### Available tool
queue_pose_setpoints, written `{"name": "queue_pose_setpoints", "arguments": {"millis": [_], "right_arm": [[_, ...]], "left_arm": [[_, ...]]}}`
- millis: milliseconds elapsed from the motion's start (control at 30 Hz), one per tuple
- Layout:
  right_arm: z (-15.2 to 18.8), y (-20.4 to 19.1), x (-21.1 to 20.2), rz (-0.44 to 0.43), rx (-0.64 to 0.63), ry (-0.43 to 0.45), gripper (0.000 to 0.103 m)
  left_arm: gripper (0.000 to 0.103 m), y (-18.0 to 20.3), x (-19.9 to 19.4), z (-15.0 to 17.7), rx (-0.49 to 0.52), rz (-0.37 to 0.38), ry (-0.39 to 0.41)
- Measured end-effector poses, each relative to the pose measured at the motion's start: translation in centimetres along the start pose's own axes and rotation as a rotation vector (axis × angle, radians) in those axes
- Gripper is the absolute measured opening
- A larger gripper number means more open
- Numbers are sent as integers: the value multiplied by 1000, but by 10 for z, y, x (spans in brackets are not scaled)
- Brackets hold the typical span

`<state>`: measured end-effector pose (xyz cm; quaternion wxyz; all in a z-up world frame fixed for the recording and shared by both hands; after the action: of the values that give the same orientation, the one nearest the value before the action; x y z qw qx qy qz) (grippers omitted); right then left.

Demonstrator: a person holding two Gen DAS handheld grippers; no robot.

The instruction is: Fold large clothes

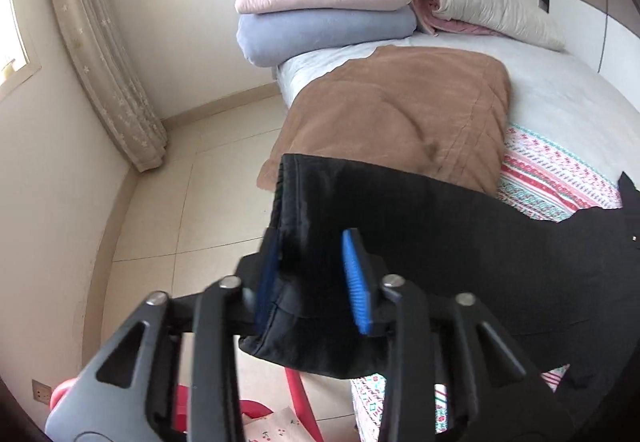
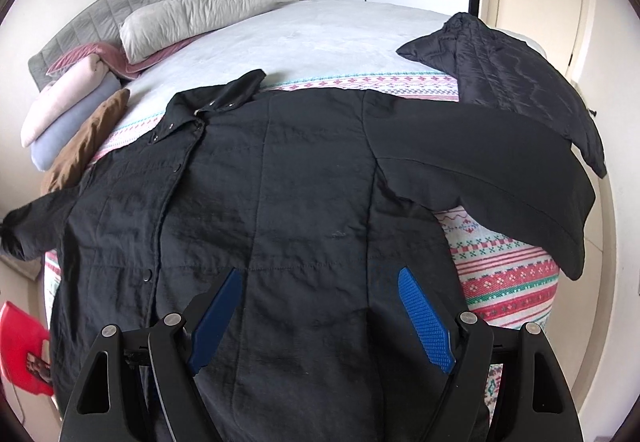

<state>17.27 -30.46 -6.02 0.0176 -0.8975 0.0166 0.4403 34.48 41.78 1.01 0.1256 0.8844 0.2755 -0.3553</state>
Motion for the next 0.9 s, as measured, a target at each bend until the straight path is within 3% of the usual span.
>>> {"name": "queue_pose_setpoints", "arguments": {"millis": [33,67,133,300,467,600,733,833,900], "right_arm": [[3,8,-6,-9,20,5,82],[6,16,-12,-14,38,8,82],[12,31,-26,-14,64,16,82],[40,50,-53,-28,91,14,82],[88,45,-68,-77,47,-27,82],[133,39,-79,-119,9,-50,82],[177,43,-83,-145,0,-75,82],[203,51,-77,-144,12,-103,82],[214,57,-71,-208,71,-95,82]], "left_arm": [[78,1,-14,6,7,49,17],[82,2,-30,11,18,85,35],[82,9,-55,24,58,140,31],[84,29,-111,81,184,357,-93],[84,36,-160,166,317,540,-181],[84,27,-174,246,350,673,-309],[84,9,-161,316,292,766,-461],[84,-1,-149,345,168,848,-568],[80,-4,-145,357,83,908,-645]]}}
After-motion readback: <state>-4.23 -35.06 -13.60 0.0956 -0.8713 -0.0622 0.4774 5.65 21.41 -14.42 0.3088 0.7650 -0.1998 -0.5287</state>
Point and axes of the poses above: each gripper's, at about its wrist camera, not at the fingertips, and x roughly the way its jaws point, y to its right, z to its underside, the point moved 6 cm from there along x, roughly the way its jaws point, and after that the axes turned 13 degrees about -x, right-handed, at the moved point
